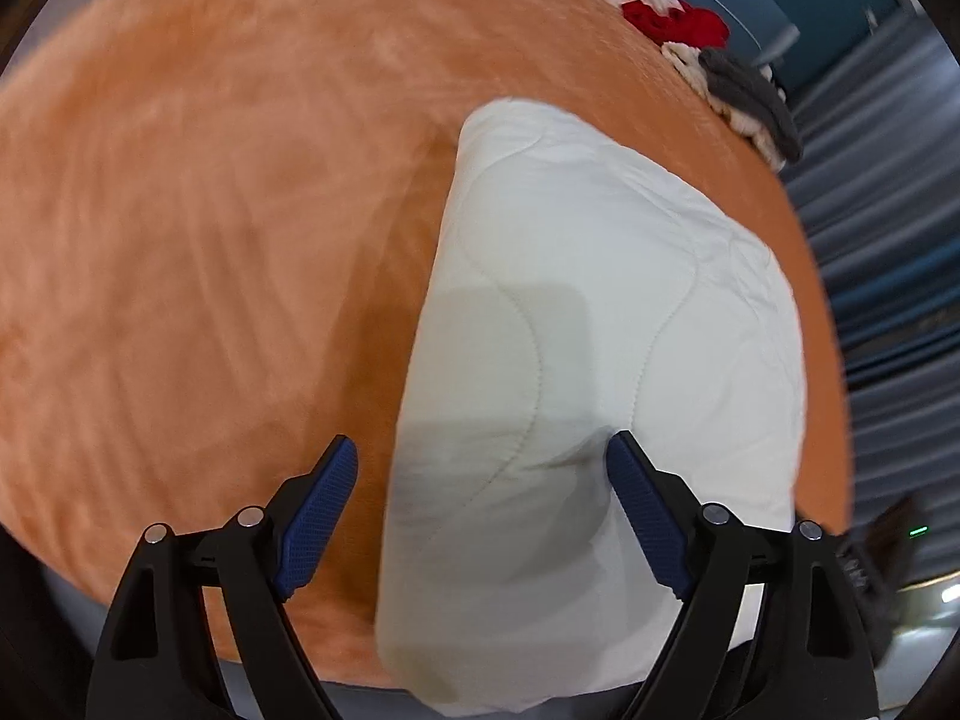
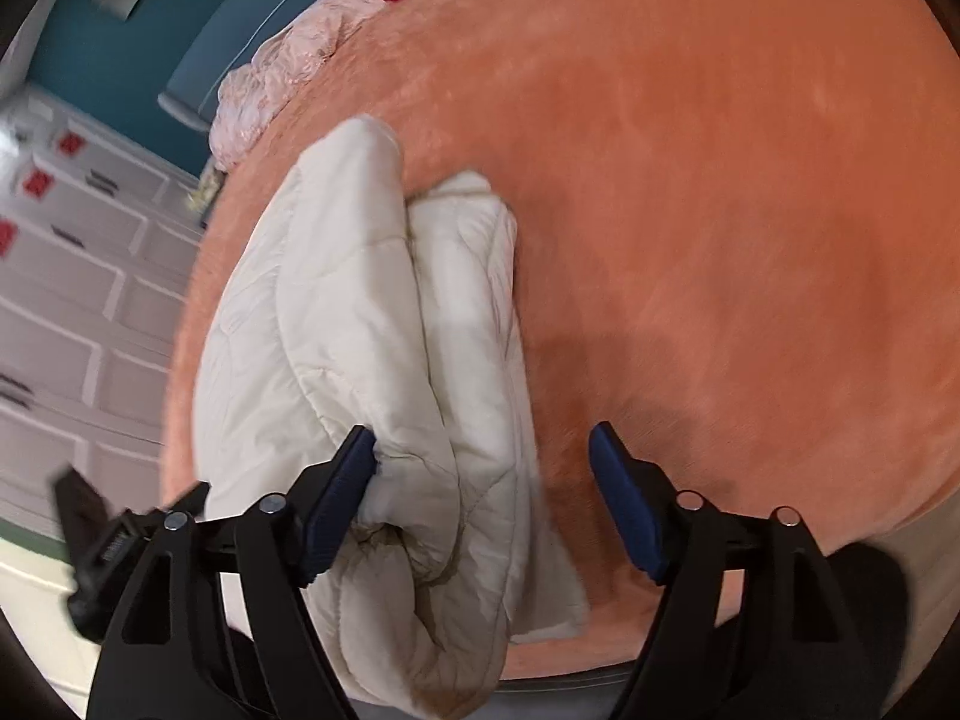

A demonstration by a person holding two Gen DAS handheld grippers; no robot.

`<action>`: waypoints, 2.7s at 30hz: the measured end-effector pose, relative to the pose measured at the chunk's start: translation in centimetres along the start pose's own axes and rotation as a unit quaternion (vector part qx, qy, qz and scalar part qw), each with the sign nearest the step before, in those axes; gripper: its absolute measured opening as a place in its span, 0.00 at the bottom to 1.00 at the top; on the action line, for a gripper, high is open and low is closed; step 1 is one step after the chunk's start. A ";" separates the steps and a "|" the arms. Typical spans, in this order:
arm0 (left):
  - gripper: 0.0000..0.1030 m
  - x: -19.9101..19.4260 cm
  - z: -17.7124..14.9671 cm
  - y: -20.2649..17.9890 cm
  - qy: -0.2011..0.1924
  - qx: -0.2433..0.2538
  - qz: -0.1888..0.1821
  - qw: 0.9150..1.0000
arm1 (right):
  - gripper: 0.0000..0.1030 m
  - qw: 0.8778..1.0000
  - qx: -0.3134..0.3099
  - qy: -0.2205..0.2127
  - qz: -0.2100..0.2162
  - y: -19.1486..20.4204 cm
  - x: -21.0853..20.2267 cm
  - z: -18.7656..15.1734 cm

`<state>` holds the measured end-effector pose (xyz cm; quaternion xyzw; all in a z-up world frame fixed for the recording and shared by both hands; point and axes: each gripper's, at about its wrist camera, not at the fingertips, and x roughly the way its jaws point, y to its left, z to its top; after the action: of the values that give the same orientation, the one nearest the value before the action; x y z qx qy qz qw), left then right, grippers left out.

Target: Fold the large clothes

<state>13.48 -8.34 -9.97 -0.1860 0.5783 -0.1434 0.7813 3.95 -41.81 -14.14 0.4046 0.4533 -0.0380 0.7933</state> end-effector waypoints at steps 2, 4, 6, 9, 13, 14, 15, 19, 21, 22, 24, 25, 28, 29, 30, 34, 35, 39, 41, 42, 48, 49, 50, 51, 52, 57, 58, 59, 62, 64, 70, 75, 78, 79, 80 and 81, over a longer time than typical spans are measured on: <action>0.85 0.8 0.0 0.6 0.012 -0.018 -0.030 0.999 | 0.75 0.999 0.032 0.015 0.034 -1.0 0.9 -0.1; 0.85 1.7 0.0 1.0 0.025 -0.032 -0.062 0.997 | 0.77 0.996 0.059 0.027 0.065 -1.8 1.8 -0.2; 0.93 2.5 0.1 1.1 0.035 -0.045 -0.076 0.995 | 0.78 0.992 0.077 0.032 0.094 -2.2 2.4 -0.4; 0.95 3.2 0.4 0.4 0.038 -0.045 -0.081 0.995 | 0.78 0.990 0.073 0.034 0.112 -1.7 3.0 -0.4; 0.89 2.4 0.5 -1.2 0.024 -0.016 -0.067 0.997 | 0.52 0.994 0.038 0.024 0.095 0.2 2.7 0.0; 0.84 2.0 0.6 -1.6 0.017 -0.004 -0.064 0.998 | 0.40 0.995 0.027 0.019 0.090 0.7 2.2 0.0; 0.78 1.5 0.5 -2.1 0.006 0.011 -0.060 0.998 | 0.36 0.997 0.006 0.005 0.077 1.8 1.2 0.1; 0.66 -1.4 0.4 -3.8 -0.039 0.076 -0.056 0.995 | 0.28 0.996 -0.060 -0.047 0.049 5.5 -2.3 -0.1; 0.62 -3.4 0.6 -4.4 -0.058 0.094 -0.066 0.992 | 0.27 0.993 -0.089 -0.071 0.040 7.4 -4.0 -0.3; 0.62 -4.4 0.6 -4.7 -0.069 0.103 -0.071 0.990 | 0.27 0.990 -0.106 -0.085 0.036 8.5 -4.9 -0.4; 0.61 -7.0 0.9 -5.6 -0.102 0.125 -0.084 0.983 | 0.27 0.983 -0.138 -0.112 0.035 10.8 -6.9 -0.6; 0.61 -8.4 1.1 -6.1 -0.120 0.136 -0.091 0.979 | 0.27 0.981 -0.147 -0.122 0.037 11.5 -7.5 -0.5; 0.61 -12.6 1.7 -7.0 -0.168 0.159 -0.114 0.966 | 0.27 0.969 -0.177 -0.162 0.061 14.5 -10.6 -0.3; 0.61 -13.4 1.9 -7.3 -0.178 0.164 -0.119 0.963 | 0.27 0.964 -0.187 -0.176 0.070 15.5 -11.7 -0.1; 0.61 -14.9 2.2 -7.7 -0.195 0.173 -0.125 0.957 | 0.27 0.960 -0.193 -0.185 0.078 16.3 -12.3 0.2; 0.61 -20.1 3.8 -8.9 -0.253 0.203 -0.137 0.936 | 0.27 0.941 -0.226 -0.225 0.115 20.5 -15.1 1.2; 0.61 -21.6 4.2 -8.9 -0.270 0.211 -0.140 0.929 | 0.27 0.937 -0.233 -0.232 0.120 21.6 -15.4 1.3; 0.61 -26.3 5.5 -9.1 -0.326 0.234 -0.142 0.905 | 0.27 0.916 -0.263 -0.261 0.152 25.4 -17.8 1.8; 0.61 -27.9 5.9 -8.9 -0.346 0.243 -0.140 0.895 | 0.27 0.910 -0.272 -0.267 0.162 26.7 -18.1 2.0; 0.61 -28.3 6.2 -8.8 -0.352 0.245 -0.139 0.893 | 0.27 0.908 -0.276 -0.269 0.167 27.5 -18.1 2.2; 0.61 -28.9 8.1 -6.9 -0.367 0.244 -0.142 0.886 | 0.27 0.903 -0.286 -0.269 0.174 30.5 -16.8 1.7; 0.61 -28.7 8.1 -6.6 -0.367 0.243 -0.141 0.887 | 0.27 0.904 -0.285 -0.267 0.174 30.8 -16.3 1.8; 0.61 -28.6 8.3 -6.2 -0.367 0.242 -0.139 0.887 | 0.27 0.905 -0.285 -0.263 0.173 31.1 -15.6 2.0; 0.61 -28.2 8.6 -5.8 -0.365 0.241 -0.137 0.889 | 0.27 0.906 -0.285 -0.260 0.172 31.2 -15.0 2.0; 0.61 -27.7 8.9 -5.4 -0.362 0.238 -0.135 0.891 | 0.27 0.908 -0.285 -0.255 0.170 31.3 -14.3 2.0; 0.61 -24.1 10.5 -2.6 -0.331 0.218 -0.127 0.909 | 0.28 0.924 -0.274 -0.218 0.153 30.7 -9.2 2.5; 0.61 -23.1 10.8 -2.1 -0.325 0.215 -0.124 0.913 | 0.28 0.928 -0.269 -0.209 0.150 30.4 -8.1 2.6; 0.61 -22.4 11.0 -1.8 -0.322 0.213 -0.122 0.915 | 0.28 0.931 -0.265 -0.203 0.148 30.1 -7.3 2.6; 0.61 -19.9 11.7 -0.7 -0.304 0.206 -0.115 0.923 | 0.28 0.940 -0.253 -0.184 0.136 29.0 -4.4 2.8; 0.61 -18.1 12.3 0.0 -0.287 0.200 -0.112 0.930 | 0.28 0.945 -0.246 -0.173 0.127 28.2 -2.4 2.9; 0.61 -13.0 12.7 2.6 -0.238 0.178 -0.104 0.949 | 0.28 0.960 -0.228 -0.134 0.095 25.7 2.4 2.4; 0.61 -7.7 11.9 5.2 -0.182 0.157 -0.085 0.967 | 0.28 0.974 -0.201 -0.084 0.061 22.8 6.8 1.0; 0.61 -4.8 11.3 6.6 -0.148 0.143 -0.067 0.976 | 0.28 0.980 -0.187 -0.053 0.040 21.0 9.2 -0.1; 0.61 -4.3 11.1 6.9 -0.146 0.142 -0.063 0.977 | 0.29 0.981 -0.183 -0.046 0.038 20.4 9.9 -0.5; 0.61 -3.8 10.6 7.2 -0.146 0.147 -0.058 0.977 | 0.30 0.982 -0.181 -0.043 0.038 19.9 10.3 -0.8; 0.61 -3.6 10.3 7.4 -0.146 0.149 -0.056 0.976 | 0.31 0.982 -0.179 -0.041 0.037 19.5 10.6 -1.0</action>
<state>22.40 1.10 -7.63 -0.1188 0.4187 -0.2426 0.8670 17.77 -24.79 -10.47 0.2709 0.4050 0.0566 0.8714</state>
